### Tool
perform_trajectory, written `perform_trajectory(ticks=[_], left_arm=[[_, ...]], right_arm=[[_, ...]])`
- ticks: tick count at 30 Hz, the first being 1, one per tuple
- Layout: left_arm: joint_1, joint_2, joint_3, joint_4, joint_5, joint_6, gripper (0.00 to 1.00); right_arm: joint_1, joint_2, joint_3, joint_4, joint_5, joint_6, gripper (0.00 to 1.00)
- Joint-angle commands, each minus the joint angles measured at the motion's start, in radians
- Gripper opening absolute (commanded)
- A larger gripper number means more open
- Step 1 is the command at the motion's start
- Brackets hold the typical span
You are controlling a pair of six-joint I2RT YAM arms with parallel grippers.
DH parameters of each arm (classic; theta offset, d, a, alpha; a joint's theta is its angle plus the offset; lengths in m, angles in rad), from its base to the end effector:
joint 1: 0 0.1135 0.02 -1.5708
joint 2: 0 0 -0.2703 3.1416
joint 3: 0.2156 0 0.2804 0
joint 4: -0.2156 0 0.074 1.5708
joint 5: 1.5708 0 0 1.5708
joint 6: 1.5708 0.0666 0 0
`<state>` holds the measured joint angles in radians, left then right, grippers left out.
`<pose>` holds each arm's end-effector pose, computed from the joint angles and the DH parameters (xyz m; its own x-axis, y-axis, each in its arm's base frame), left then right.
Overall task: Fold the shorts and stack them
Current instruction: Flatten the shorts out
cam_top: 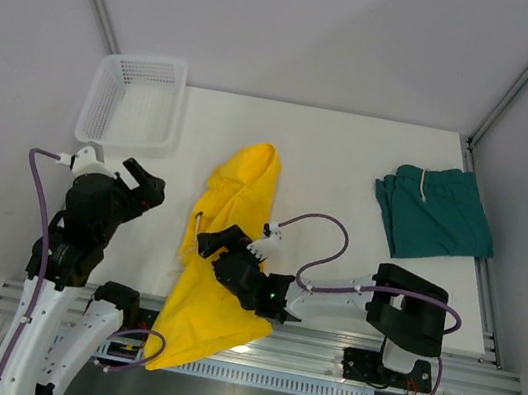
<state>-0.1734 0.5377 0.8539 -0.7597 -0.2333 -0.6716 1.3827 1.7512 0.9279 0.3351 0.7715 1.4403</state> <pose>0.1552 -0.0116 0.3346 -0.3073 -0.5608 -0.7688 -0.2926 0.8245 -0.4844 0.1216 0.3904 0.1622 -0.5955 0.6727 -0.4392 0.0103 0.5530 0.8331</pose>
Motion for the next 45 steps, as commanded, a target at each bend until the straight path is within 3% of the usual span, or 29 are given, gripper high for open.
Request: perform_trajectory(ticks=[1, 9, 19, 20, 24, 25, 27, 33, 39, 45], left_arm=[[0.008, -0.012, 0.033, 0.0, -0.005, 0.026, 0.99], [0.008, -0.015, 0.013, 0.011, 0.008, 0.023, 0.99], [0.008, -0.021, 0.001, 0.023, 0.011, 0.029, 0.99], [0.009, -0.021, -0.001, 0.028, 0.011, 0.029, 0.99], [0.008, -0.015, -0.021, 0.048, 0.023, 0.027, 0.99], [0.009, -0.012, -0.027, 0.06, 0.028, 0.024, 0.99], [0.009, -0.002, -0.038, 0.074, 0.048, 0.01, 0.99], [0.009, 0.051, -0.102, 0.197, 0.17, -0.045, 0.99], [0.005, 0.155, -0.208, 0.394, 0.288, -0.183, 0.99], [-0.031, 0.315, -0.256, 0.594, 0.262, -0.269, 0.99]], right_arm=[[-0.02, -0.012, 0.031, 0.01, 0.126, 0.032, 0.93], [-0.053, -0.047, -0.008, 0.015, 0.193, 0.019, 0.82], [-0.132, -0.111, -0.095, 0.005, 0.207, 0.049, 0.35], [-0.142, -0.122, -0.113, 0.002, 0.207, 0.049, 0.34], [-0.151, -0.211, -0.127, -0.158, 0.233, 0.072, 0.23], [-0.154, -0.232, -0.129, -0.2, 0.244, 0.075, 0.09], [-0.16, -0.277, -0.129, -0.353, 0.261, 0.092, 0.01], [-0.142, -0.49, -0.164, -0.661, 0.33, -0.003, 0.0], [-0.146, -0.789, -0.363, -0.653, 0.315, -0.205, 0.0], [-0.249, -1.164, -0.497, -0.702, 0.241, -0.398, 0.0]])
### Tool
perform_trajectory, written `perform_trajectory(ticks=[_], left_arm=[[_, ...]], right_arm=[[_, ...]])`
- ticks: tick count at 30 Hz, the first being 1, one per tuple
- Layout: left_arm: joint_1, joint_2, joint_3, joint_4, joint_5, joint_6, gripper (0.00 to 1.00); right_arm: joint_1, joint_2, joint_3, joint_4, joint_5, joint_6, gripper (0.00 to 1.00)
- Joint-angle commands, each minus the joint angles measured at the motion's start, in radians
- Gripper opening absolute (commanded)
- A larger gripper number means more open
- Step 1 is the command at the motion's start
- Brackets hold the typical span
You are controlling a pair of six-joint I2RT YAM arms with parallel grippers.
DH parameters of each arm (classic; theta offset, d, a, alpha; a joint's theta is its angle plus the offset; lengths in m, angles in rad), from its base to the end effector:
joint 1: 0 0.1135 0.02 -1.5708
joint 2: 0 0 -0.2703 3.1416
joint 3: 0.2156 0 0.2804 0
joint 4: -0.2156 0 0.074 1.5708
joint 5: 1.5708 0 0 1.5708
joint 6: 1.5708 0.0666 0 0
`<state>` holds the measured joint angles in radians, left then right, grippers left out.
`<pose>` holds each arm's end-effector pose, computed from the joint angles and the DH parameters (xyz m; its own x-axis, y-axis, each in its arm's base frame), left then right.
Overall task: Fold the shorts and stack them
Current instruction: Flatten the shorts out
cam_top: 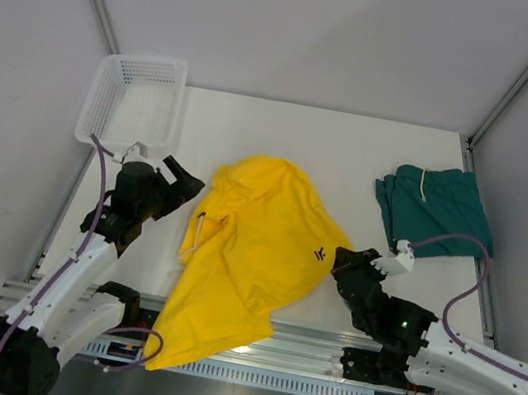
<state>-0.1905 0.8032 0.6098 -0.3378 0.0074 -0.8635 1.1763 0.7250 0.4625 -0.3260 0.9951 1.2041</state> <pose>0.2295 -0.0448 0.2430 -0.4719 -0.6831 -0.5574 -0.2510 0.7101 -0.6578 0.1244 0.1535 0.2184 -0.2953 0.6129 -0.7329 0.1151 0.7844 0.6095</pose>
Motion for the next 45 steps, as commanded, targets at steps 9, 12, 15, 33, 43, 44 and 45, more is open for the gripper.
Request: perform_trajectory(ticks=[9, 12, 15, 33, 43, 44, 45], left_arm=[[-0.013, 0.395, 0.111, 0.359, 0.052, 0.02, 0.99], [-0.012, 0.522, 0.218, 0.345, 0.104, 0.066, 0.99], [-0.007, 0.658, 0.329, 0.353, 0.202, 0.087, 0.97], [0.011, 0.933, 0.378, 0.45, 0.479, 0.032, 0.79], [0.011, 0.978, 0.361, 0.566, 0.611, -0.046, 0.55], [0.013, 0.976, 0.361, 0.577, 0.617, -0.048, 0.53], [0.013, 0.975, 0.36, 0.588, 0.618, -0.058, 0.52]], right_arm=[[-0.346, -0.251, -0.056, -0.067, -0.289, -0.434, 0.0], [-0.411, -0.219, -0.062, -0.051, -0.355, -0.465, 0.0], [-0.428, -0.207, -0.08, -0.019, -0.394, -0.486, 0.0], [-0.487, -0.203, -0.091, 0.011, -0.47, -0.506, 0.0], [-0.518, -0.21, -0.099, 0.019, -0.5, -0.503, 0.0], [-0.52, -0.208, -0.101, 0.019, -0.506, -0.503, 0.0], [-0.524, -0.208, -0.102, 0.022, -0.51, -0.502, 0.0]])
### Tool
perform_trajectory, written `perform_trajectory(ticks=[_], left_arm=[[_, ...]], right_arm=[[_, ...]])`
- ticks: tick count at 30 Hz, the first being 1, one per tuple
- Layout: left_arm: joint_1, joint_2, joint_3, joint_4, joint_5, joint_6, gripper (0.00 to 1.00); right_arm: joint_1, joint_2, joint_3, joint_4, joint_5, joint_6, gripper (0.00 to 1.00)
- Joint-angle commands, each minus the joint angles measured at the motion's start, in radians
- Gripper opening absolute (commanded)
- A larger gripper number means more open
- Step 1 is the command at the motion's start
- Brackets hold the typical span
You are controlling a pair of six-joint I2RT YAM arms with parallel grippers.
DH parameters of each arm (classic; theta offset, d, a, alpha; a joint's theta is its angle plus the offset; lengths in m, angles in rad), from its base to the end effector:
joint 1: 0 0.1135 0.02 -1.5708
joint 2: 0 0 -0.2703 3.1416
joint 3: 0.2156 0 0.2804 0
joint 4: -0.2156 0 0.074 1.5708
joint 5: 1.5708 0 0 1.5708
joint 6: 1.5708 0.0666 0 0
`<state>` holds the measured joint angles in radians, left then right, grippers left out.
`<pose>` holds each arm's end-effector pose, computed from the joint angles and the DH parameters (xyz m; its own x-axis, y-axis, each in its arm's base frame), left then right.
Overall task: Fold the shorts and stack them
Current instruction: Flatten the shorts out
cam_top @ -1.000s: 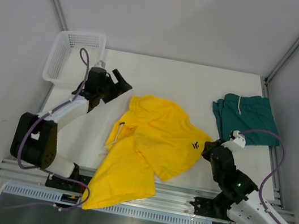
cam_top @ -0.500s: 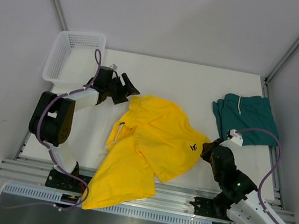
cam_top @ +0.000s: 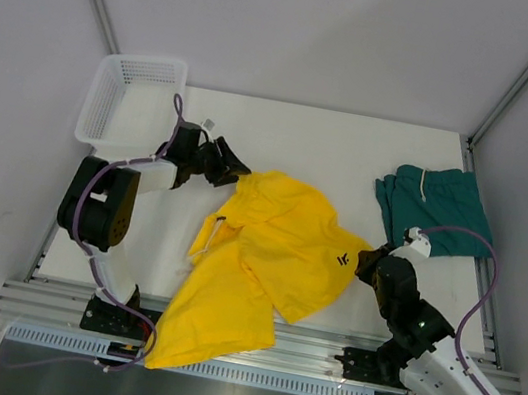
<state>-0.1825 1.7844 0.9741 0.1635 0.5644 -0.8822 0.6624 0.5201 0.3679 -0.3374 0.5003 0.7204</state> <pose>0.4002 -0.1101 0.1421 -0.8191 -0.5122 -0.2582 -0.0934 0.5632 -0.8210 0.1633 0.0868 0.2033 -0.4145 0.4108 -0.8121 0.0899 0.9064 0.4127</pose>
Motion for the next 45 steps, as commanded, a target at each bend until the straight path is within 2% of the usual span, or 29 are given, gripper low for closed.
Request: perform_trajectory(ticks=[1, 3, 6, 10, 13, 16, 20, 22, 23, 25, 26, 27, 29, 30, 34, 37, 40, 41, 42, 45], left_arm=[[0.006, -0.006, -0.003, 0.112, 0.063, -0.044, 0.49], [0.005, 0.007, -0.006, 0.139, 0.072, -0.064, 0.44], [0.006, 0.032, -0.032, 0.229, 0.092, -0.112, 0.42], [0.005, 0.07, -0.087, 0.416, 0.092, -0.17, 0.43], [0.003, 0.139, -0.091, 0.537, 0.146, -0.237, 0.43], [0.002, 0.174, -0.1, 0.62, 0.175, -0.293, 0.48], [-0.003, 0.175, -0.103, 0.567, 0.166, -0.253, 0.53], [-0.003, 0.175, -0.106, 0.576, 0.166, -0.256, 0.52], [-0.003, 0.176, -0.104, 0.582, 0.169, -0.264, 0.49], [-0.003, 0.179, -0.097, 0.608, 0.17, -0.276, 0.38], [-0.002, 0.182, -0.086, 0.617, 0.176, -0.285, 0.31], [-0.003, 0.187, -0.084, 0.643, 0.18, -0.291, 0.18], [-0.003, 0.191, -0.071, 0.688, 0.198, -0.334, 0.04], [-0.005, 0.197, -0.06, 0.735, 0.21, -0.351, 0.01], [-0.002, 0.185, -0.022, 0.817, 0.281, -0.451, 0.0], [0.018, 0.094, -0.006, 0.745, 0.281, -0.446, 0.0], [0.044, -0.032, 0.06, 0.532, 0.255, -0.329, 0.0], [0.049, -0.066, 0.07, 0.478, 0.243, -0.266, 0.0], [0.052, -0.098, 0.08, 0.385, 0.23, -0.236, 0.0], [0.058, -0.229, 0.106, 0.233, 0.155, -0.132, 0.0]], right_arm=[[-0.014, -0.003, -0.01, 0.034, -0.019, -0.018, 0.0], [-0.021, -0.005, -0.011, 0.034, -0.026, -0.016, 0.0], [-0.026, -0.009, -0.014, 0.034, -0.035, -0.013, 0.0], [-0.035, -0.014, -0.023, 0.04, -0.051, -0.013, 0.0], [-0.04, -0.014, -0.026, 0.04, -0.06, -0.012, 0.0], [-0.044, -0.015, -0.027, 0.041, -0.062, -0.012, 0.0], [-0.056, -0.015, -0.032, 0.046, -0.071, -0.013, 0.0], [-0.061, -0.014, -0.032, 0.047, -0.078, -0.018, 0.0], [-0.064, -0.014, -0.034, 0.051, -0.085, -0.018, 0.0], [-0.069, -0.012, -0.037, 0.054, -0.089, -0.016, 0.0], [-0.069, -0.011, -0.037, 0.054, -0.095, -0.016, 0.0], [-0.07, -0.012, -0.04, 0.054, -0.097, -0.015, 0.0], [-0.073, -0.014, -0.04, 0.052, -0.1, -0.016, 0.0], [-0.075, -0.014, -0.04, 0.052, -0.098, -0.021, 0.0], [-0.092, -0.008, -0.023, 0.057, -0.109, -0.055, 0.0], [-0.147, 0.061, 0.032, 0.046, -0.135, -0.09, 0.0], [-0.245, 0.191, 0.098, 0.058, -0.279, -0.137, 0.0], [-0.266, 0.22, 0.111, 0.09, -0.392, -0.15, 0.0], [-0.288, 0.275, 0.14, 0.101, -0.442, -0.174, 0.0], [-0.354, 0.336, 0.224, 0.115, -0.6, -0.216, 0.0]])
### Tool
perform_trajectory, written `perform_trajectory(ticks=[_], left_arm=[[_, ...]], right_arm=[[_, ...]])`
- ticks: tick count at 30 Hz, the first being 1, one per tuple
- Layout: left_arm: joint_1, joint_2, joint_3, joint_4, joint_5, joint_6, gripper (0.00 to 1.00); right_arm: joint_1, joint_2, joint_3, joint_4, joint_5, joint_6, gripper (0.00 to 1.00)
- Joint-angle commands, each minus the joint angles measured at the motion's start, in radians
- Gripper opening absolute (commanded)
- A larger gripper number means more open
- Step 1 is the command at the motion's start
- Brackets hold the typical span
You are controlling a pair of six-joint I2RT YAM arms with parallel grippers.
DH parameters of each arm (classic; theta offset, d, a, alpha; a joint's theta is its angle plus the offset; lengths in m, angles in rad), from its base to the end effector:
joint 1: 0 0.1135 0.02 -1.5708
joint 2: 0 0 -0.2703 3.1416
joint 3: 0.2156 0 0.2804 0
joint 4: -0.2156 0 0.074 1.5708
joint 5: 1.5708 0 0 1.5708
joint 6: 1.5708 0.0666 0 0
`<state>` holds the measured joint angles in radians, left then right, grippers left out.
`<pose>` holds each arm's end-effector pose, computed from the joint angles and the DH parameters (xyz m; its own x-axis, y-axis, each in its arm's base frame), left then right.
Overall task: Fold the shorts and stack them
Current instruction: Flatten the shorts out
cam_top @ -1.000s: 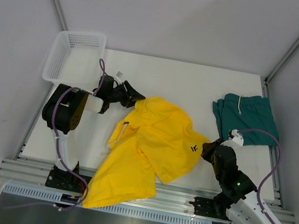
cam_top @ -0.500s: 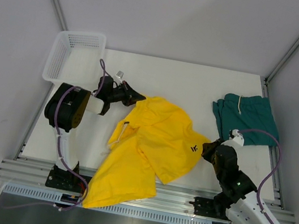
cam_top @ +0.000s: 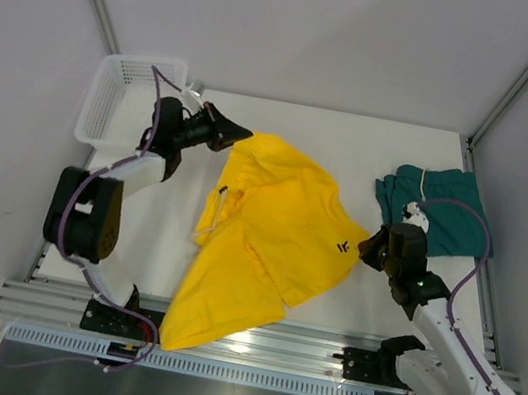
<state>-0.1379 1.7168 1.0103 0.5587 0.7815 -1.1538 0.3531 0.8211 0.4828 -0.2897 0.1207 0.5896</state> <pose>0.4161 -0.1051 0.2309 -0.7792 -0.5471 -0.3058 0.1856 0.2645 -0.9464 0.2162 0.0711 0.1947 -0.5982 0.3678 -0.7119 0.0972 0.9152 0.3911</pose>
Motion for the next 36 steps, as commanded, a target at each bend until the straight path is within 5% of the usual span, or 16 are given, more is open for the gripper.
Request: perform_trajectory(ticks=[1, 4, 13, 26, 36], left_arm=[[0.014, -0.192, 0.076, -0.19, -0.1, 0.178, 0.0], [0.017, -0.302, 0.082, -0.261, -0.145, 0.229, 0.0], [0.083, -0.584, 0.178, -0.483, -0.26, 0.313, 0.0], [0.09, -0.824, 0.507, -0.868, -0.464, 0.506, 0.0], [0.09, -1.003, 0.605, -0.902, -0.449, 0.543, 0.0]], right_arm=[[-0.058, 0.039, 0.134, 0.063, -0.246, -0.092, 0.0], [-0.118, 0.044, 0.245, 0.024, -0.317, -0.125, 0.0], [-0.46, 0.119, 0.514, 0.04, -0.856, -0.103, 0.0], [-0.52, 0.133, 0.683, 0.198, -0.937, 0.093, 0.0], [-0.529, -0.065, 0.766, 0.238, -0.942, 0.128, 0.0]])
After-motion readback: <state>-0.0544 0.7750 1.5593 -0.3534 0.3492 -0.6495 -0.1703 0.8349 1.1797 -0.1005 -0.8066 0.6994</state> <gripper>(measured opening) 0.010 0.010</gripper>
